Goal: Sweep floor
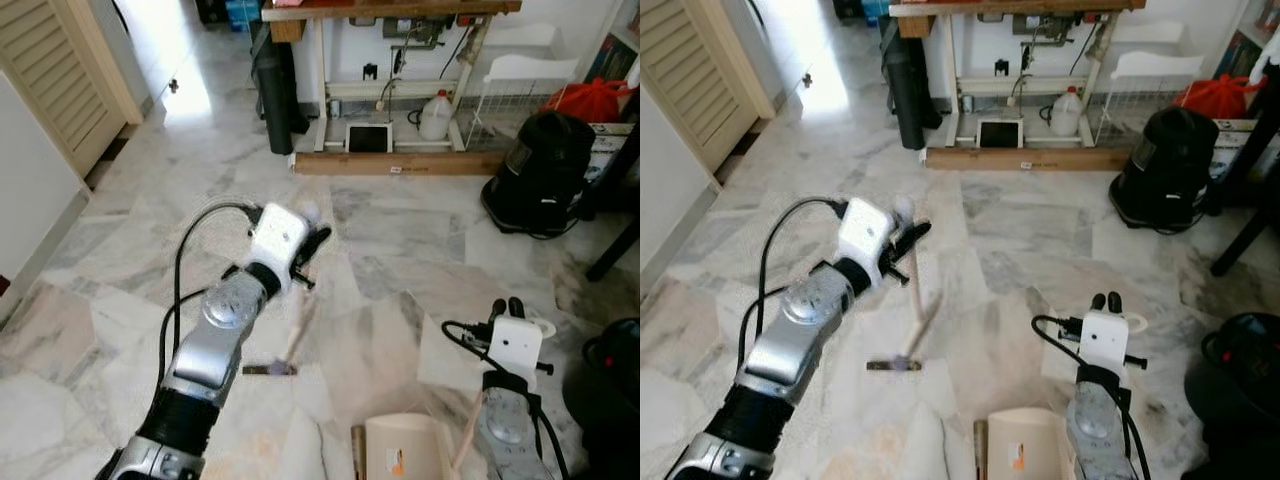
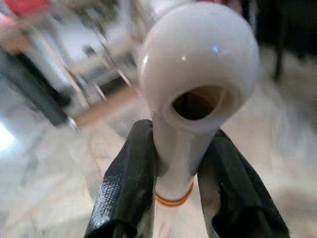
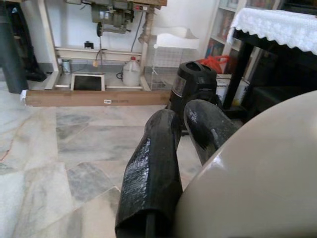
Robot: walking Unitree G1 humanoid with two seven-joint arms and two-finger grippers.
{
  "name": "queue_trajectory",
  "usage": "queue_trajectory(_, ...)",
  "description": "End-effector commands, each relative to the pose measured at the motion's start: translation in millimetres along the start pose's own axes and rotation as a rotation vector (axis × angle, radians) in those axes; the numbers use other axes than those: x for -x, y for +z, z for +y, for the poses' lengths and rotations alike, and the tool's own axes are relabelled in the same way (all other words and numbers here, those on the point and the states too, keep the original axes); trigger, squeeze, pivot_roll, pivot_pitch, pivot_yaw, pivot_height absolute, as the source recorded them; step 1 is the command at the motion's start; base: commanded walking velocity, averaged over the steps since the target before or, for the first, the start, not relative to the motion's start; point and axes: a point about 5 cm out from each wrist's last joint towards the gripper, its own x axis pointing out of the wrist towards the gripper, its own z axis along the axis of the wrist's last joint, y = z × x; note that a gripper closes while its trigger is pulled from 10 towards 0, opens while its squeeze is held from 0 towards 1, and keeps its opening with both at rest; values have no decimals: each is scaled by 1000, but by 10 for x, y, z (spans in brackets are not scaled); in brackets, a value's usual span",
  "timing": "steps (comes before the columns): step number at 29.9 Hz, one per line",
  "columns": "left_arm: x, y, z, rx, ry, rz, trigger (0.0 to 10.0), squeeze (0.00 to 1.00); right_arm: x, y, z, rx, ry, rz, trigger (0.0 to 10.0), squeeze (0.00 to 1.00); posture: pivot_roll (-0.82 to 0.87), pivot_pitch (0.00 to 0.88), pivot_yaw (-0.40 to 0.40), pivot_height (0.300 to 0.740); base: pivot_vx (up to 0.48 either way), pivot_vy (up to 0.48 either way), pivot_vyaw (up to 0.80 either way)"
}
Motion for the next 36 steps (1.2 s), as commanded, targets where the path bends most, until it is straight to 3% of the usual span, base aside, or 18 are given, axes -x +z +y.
queue_trajectory(1, -26, -165, -243, 47, -81, 53, 10000, 0, 93, -126, -34, 40, 17, 59, 10000, 0, -38, 118, 47, 740, 0, 0, 0)
queue_trajectory(6, -69, -300, -527, 89, -137, 73, 10000, 0, 135, -142, -82, 46, 7, 62, 10000, 0, -49, 130, 46, 740, 0, 0, 0)
queue_trajectory(11, -118, -301, -734, 135, -168, 69, 10000, 0, 187, -148, -123, 52, 0, 65, 10000, 0, -58, 143, 49, 740, 0, 0, 0)
queue_trajectory(13, -134, -287, -791, 168, -178, 71, 10000, 0, 199, -154, -128, 53, -1, 68, 10000, 0, -59, 149, 52, 740, 0, 0, 0)
queue_trajectory(15, -177, -269, -900, 273, -191, 82, 10000, 0, 226, -157, -117, 52, -2, 73, 10000, 0, -68, 155, 56, 740, 0, 0, 0)
queue_trajectory(19, -209, -264, -939, 361, -184, 97, 10000, 0, 246, -154, -107, 51, -2, 75, 10000, 0, -70, 158, 59, 740, 0, 0, 0)
queue_trajectory(21, -239, -252, -974, 465, -187, 124, 10000, 0, 274, -160, -99, 50, -3, 81, 10000, 0, -67, 162, 66, 740, 0, 0, 0)
queue_trajectory(22, -239, -252, -974, 465, -187, 124, 10000, 0, 274, -160, -99, 50, -3, 81, 10000, 0, -67, 162, 66, 740, 0, 0, 0)
queue_trajectory(25, -261, -238, -987, 576, -193, 152, 10000, 0, 290, -172, -82, 47, -2, 89, 10000, 0, -61, 159, 76, 740, 0, 0, 0)
queue_trajectory(27, -292, -160, -957, 682, -184, 125, 10000, 0, 284, -171, -65, 41, -3, 92, 10000, 0, -63, 149, 80, 740, 0, 0, 0)
queue_trajectory(31, -346, -44, -890, 750, -162, 90, 10000, 0, 254, -158, -58, 37, -8, 92, 10000, 0, -58, 144, 83, 740, 0, 0, 0)
queue_trajectory(36, -420, 176, -732, 893, -141, 24, 10000, 0, 227, -147, -21, 33, -5, 92, 10000, 0, -43, 137, 83, 740, 0, 0, 0)
